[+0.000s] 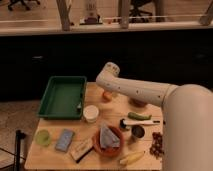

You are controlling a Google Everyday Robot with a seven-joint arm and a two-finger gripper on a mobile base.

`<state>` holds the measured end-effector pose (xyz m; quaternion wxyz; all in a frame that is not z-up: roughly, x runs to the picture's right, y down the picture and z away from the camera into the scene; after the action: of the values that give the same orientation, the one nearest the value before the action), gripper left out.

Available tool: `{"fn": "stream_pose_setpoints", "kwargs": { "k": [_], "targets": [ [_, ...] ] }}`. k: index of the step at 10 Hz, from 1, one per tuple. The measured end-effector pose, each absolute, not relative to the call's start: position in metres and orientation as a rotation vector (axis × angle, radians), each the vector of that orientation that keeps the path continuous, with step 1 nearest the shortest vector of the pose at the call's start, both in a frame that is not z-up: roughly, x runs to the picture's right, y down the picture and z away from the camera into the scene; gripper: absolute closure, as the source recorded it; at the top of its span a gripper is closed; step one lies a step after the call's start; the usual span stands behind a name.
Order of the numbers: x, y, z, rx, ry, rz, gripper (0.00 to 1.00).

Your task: Place apple in paper cup

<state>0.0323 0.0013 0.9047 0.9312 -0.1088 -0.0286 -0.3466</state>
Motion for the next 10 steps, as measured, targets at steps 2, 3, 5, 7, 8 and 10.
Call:
{"fn": "stream_pose_setpoints", "kwargs": {
  "k": [2, 3, 5, 7, 8, 10],
  "targets": [
    [0.035, 0.001, 0.909, -0.222, -0.085, -0.707, 0.20],
    [0.038, 0.004, 0.909, -0.233, -0.114, -0.699, 0.20],
    [0.037, 0.009, 0.911, -0.248, -0.159, -0.684, 0.20],
    [0.040, 0.013, 0.914, -0.264, -0.184, -0.670, 0.20],
    [0.039, 0.014, 0.915, -0.270, -0.194, -0.665, 0.20],
    [0.041, 0.024, 0.925, -0.301, -0.253, -0.628, 0.20]
  ]
}}
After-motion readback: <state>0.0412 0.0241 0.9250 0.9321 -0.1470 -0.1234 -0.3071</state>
